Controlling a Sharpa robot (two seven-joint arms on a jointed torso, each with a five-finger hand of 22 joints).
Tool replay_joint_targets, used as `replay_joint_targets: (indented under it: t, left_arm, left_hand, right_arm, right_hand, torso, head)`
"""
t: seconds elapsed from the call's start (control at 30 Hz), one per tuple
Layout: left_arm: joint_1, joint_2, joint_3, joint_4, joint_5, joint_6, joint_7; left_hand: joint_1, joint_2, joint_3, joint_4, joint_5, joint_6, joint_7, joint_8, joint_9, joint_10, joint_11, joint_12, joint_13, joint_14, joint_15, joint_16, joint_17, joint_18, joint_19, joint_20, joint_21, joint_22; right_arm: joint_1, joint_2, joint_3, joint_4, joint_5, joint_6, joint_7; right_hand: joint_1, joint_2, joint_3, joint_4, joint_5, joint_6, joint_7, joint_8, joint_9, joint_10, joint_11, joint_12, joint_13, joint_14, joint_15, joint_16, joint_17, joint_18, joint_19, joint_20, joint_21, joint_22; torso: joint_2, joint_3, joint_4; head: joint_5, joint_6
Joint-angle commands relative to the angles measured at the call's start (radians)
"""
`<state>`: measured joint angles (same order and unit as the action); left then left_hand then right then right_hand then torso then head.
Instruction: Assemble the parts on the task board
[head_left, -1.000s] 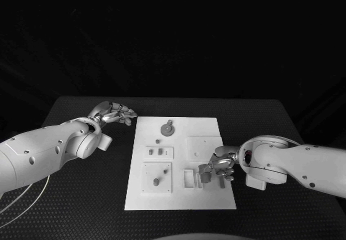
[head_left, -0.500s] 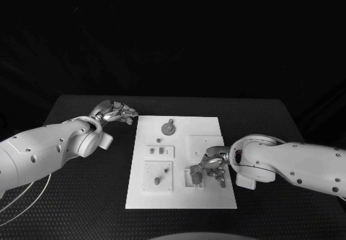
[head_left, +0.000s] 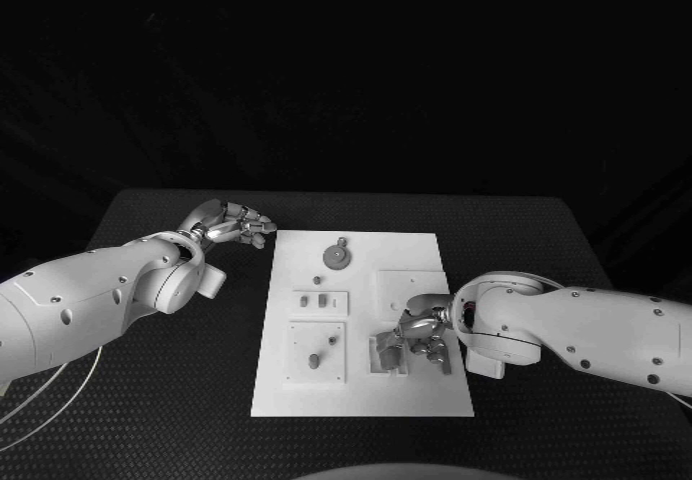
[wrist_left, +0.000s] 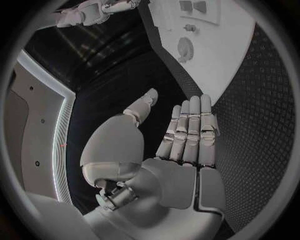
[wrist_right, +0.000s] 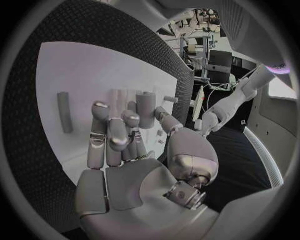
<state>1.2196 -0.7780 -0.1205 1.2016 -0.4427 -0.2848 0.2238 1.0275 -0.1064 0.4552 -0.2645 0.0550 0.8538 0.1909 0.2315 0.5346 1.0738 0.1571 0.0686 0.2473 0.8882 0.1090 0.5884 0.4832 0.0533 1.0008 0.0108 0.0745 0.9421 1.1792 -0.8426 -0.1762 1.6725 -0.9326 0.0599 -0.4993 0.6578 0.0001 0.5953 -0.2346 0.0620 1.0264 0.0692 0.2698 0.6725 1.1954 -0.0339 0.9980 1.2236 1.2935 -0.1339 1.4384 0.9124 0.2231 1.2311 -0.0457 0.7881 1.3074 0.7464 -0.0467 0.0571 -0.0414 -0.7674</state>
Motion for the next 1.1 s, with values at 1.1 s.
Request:
replay_joint_targets:
  t: [1.1]
  left_arm:
    - [0.001, -0.003, 0.000, 0.004, 0.006, 0.015, 0.005]
  left_hand:
    - [-0.014, 0.001, 0.002, 0.007, -0.004, -0.004, -0.002, 0.007, -0.002, 0.003, -0.002, 0.000, -0.002, 0.005, 0.002, -0.007, 0.005, 0.018, 0.000, 0.000, -0.004, -0.001]
  right_arm:
    - [-0.013, 0.020, -0.002, -0.027, -0.031, 0.028, -0.003]
  right_hand:
    - [-0.047, -0.055, 0.021, 0.050, 0.002, 0.011, 0.010, -0.014, 0.004, 0.000, 0.002, -0.010, 0.001, -0.006, -0.006, -0.013, -0.010, 0.039, 0.006, -0.004, -0.013, 0.017]
  torso:
    - [0.000, -0.0003, -0.0004]
  head:
    - [0.005, -0.005]
